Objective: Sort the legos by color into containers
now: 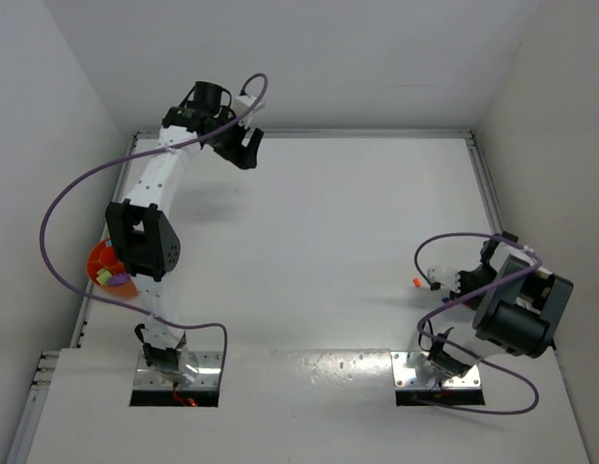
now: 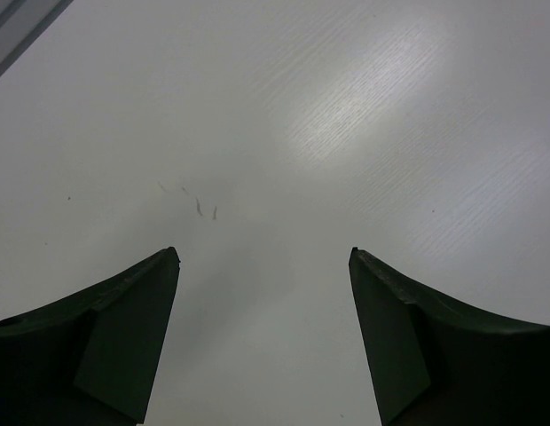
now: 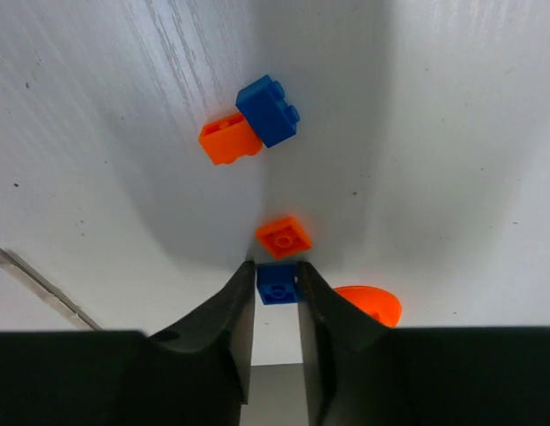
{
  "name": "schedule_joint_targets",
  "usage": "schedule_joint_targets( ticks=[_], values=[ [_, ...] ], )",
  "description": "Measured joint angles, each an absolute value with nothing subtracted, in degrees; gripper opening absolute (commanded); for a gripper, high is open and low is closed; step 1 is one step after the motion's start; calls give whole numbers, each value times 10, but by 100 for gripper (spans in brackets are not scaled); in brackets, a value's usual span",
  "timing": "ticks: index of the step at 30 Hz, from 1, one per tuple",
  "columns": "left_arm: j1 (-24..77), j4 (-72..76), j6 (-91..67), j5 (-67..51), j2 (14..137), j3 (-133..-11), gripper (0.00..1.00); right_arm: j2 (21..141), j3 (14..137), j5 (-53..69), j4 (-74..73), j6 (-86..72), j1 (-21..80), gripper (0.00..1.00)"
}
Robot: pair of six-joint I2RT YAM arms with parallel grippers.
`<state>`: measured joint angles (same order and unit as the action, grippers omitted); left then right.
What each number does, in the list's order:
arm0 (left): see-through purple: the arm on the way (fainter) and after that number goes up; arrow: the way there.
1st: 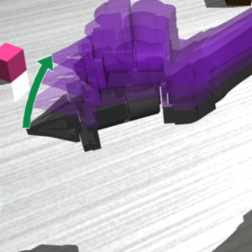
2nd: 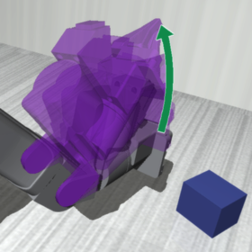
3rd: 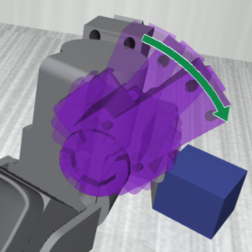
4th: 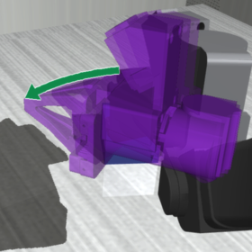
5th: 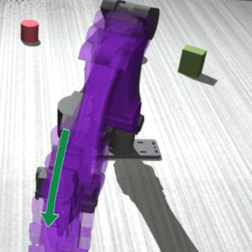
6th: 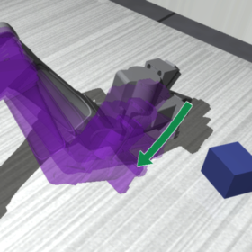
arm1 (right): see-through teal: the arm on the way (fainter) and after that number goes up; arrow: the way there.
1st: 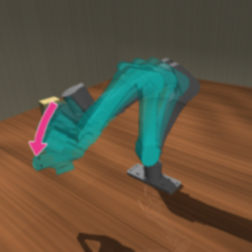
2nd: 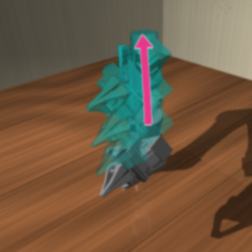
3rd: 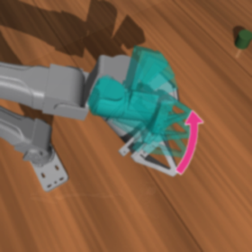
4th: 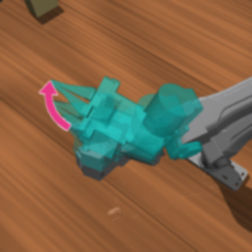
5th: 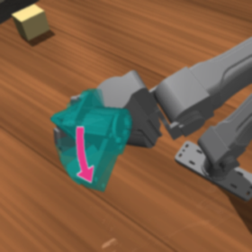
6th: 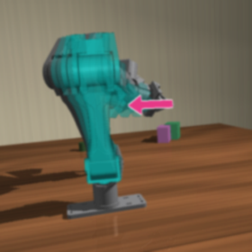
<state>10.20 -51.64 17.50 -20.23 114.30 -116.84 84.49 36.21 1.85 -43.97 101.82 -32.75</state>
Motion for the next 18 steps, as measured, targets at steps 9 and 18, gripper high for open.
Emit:
schedule_joint_targets(
  ticks=[9,18],
  values=[
    [105,-518,178,-201,1146,-1168,83,826,347,16,-426,1020,-328,1],
    [105,-519,180,-201,1153,-1168,82,823,351,34,-441,1021,-329,0]
  ],
)
